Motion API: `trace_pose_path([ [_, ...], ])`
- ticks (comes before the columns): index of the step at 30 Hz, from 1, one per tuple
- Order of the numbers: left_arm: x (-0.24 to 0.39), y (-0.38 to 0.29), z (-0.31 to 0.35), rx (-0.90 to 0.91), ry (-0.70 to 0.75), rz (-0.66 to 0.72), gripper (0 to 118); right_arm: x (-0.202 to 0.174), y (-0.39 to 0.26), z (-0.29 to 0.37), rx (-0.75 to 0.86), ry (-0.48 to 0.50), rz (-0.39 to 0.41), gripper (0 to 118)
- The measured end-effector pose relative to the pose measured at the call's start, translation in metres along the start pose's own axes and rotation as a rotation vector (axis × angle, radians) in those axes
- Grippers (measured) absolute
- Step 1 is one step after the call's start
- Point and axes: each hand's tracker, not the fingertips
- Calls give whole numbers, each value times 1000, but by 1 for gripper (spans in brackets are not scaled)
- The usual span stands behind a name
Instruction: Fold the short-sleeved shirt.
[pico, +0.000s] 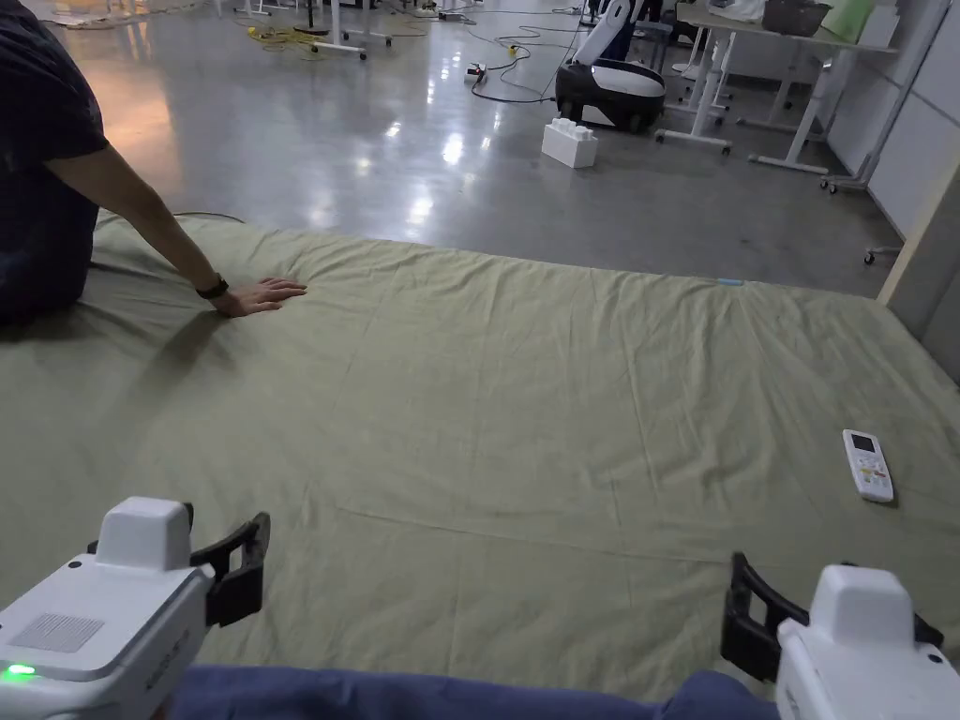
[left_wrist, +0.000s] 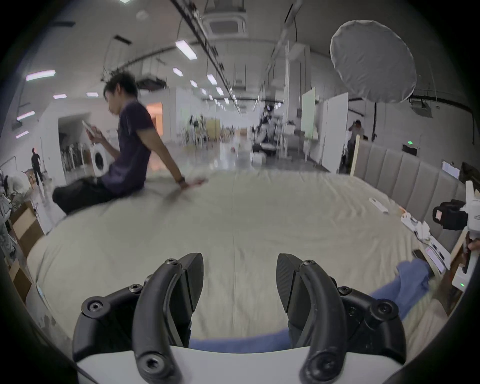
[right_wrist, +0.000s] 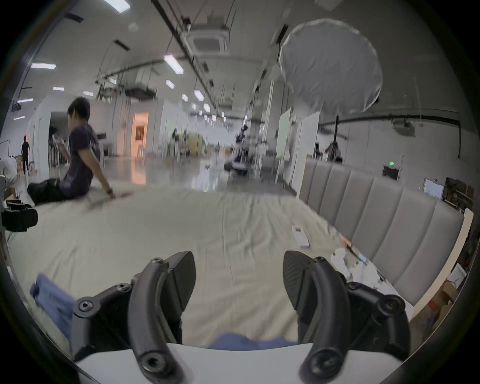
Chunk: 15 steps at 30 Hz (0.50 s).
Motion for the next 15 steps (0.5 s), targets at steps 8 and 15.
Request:
trace_pose_path([
  [8,33,30,16,222,73,-3,7,-38,32,-2,185,-6,-50,5],
  [15,34,39,22,229,84,9,2,-47,38,0,252,-8,-62,1],
])
